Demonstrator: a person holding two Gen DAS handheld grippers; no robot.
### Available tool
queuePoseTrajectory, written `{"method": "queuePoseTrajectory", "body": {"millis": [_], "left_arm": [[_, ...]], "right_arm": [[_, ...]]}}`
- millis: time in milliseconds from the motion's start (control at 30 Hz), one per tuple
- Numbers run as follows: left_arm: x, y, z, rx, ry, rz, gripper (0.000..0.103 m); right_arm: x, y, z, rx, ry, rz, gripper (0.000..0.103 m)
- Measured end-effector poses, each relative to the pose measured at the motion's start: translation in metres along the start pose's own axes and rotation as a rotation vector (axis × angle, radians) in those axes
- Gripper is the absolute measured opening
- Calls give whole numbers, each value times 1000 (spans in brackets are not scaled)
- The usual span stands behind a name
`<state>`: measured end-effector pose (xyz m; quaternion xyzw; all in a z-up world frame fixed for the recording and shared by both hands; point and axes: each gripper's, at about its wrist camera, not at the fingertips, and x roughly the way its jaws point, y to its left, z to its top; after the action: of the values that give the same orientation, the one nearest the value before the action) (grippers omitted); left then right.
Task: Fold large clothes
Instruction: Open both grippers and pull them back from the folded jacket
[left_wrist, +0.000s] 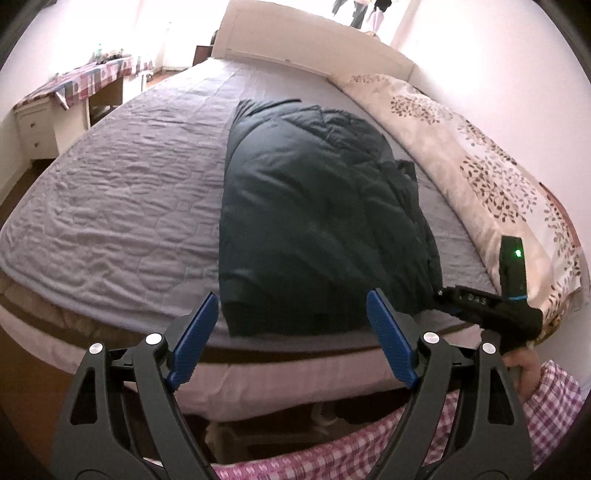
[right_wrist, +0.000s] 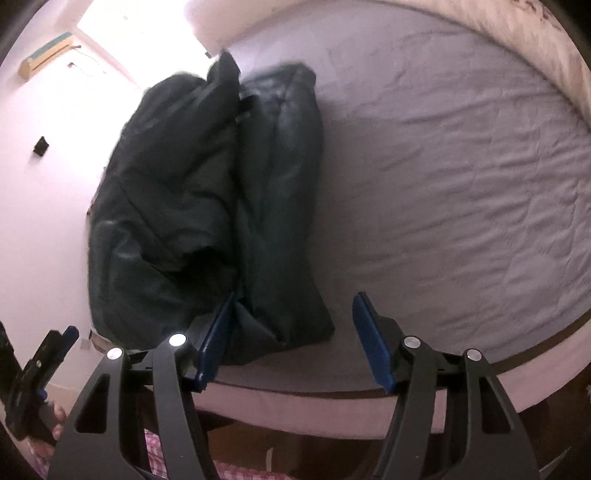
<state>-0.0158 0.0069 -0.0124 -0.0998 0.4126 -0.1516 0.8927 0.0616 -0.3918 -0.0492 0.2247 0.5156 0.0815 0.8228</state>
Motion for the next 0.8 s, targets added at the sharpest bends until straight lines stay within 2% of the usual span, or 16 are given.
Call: {"method": "queuePoseTrajectory", "body": {"millis": [100, 233, 367, 667, 800], "left_arm": [[0, -1, -8, 3, 13, 20, 82], [0, -6, -16, 12, 24, 68, 82], [3, -14, -25, 35, 40, 118, 82], [7, -22, -37, 59, 63, 210, 82], [7, -25, -41, 73, 74, 226, 82]], "right_arm": [[4, 0, 0, -12, 2, -13, 64], [7, 0, -1, -16, -7, -39, 72], [1, -1, 2, 12, -23, -35, 72], [-17, 7, -4, -16, -61, -87, 73], [-15, 9, -4, -36, -68, -118, 76]]}}
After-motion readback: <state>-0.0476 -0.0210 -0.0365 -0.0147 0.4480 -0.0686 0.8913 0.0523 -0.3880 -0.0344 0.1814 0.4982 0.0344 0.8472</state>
